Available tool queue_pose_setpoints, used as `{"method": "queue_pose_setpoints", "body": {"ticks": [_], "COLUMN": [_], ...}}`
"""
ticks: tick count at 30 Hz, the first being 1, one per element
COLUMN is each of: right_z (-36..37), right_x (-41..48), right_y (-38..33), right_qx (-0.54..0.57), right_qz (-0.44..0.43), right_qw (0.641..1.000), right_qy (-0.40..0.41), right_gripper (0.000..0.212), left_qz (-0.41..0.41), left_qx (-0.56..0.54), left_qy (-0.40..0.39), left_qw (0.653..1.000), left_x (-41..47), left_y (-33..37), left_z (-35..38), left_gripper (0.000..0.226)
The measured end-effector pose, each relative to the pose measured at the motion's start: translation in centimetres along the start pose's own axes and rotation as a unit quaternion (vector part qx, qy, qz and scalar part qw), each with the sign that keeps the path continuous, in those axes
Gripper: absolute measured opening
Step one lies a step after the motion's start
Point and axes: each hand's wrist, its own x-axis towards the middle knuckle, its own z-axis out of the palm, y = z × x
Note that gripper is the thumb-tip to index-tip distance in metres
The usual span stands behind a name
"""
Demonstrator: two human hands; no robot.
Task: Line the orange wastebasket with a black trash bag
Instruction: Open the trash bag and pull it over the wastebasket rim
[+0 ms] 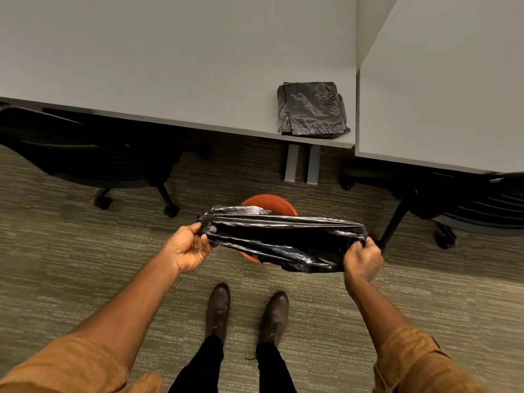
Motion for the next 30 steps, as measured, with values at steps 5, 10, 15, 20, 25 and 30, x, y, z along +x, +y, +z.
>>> {"method": "queue_pose_setpoints", "body": {"ticks": [5,10,15,20,25,30], "right_z": [2.7,5.3,8.4,12.6,17.2,21.2], "right_x": [-0.5,0.4,1.8,2.4,3.3,4.6], "right_y": [0.4,0.8,2.4,5.1,8.5,12.6], "right_qx": [0.057,0.069,0.057,0.059,0.04,0.015], "right_qz": [-0.004,-0.016,-0.026,-0.028,-0.05,-0.036], "right_qw": [0.998,0.997,0.998,0.998,0.997,0.998], "right_qy": [-0.006,0.013,0.004,-0.017,-0.034,-0.058], "right_gripper": [0.022,0.022,0.021,0.021,0.021,0.02], "left_qz": [0.037,0.071,0.115,0.139,0.139,0.167], "left_qx": [0.028,-0.043,-0.053,-0.007,-0.048,-0.027], "left_qy": [0.007,-0.036,-0.029,0.033,0.05,0.136], "left_qw": [0.999,0.996,0.992,0.99,0.988,0.976], "left_x": [1.8,4.7,8.1,11.8,17.3,24.4], "left_y": [0.0,0.7,0.6,-0.8,-1.5,-2.2], "left_z": [-0.1,-0.9,-2.1,-3.4,-5.2,-7.6], "left_gripper": [0.048,0.071,0.062,0.038,0.03,0.042]}}
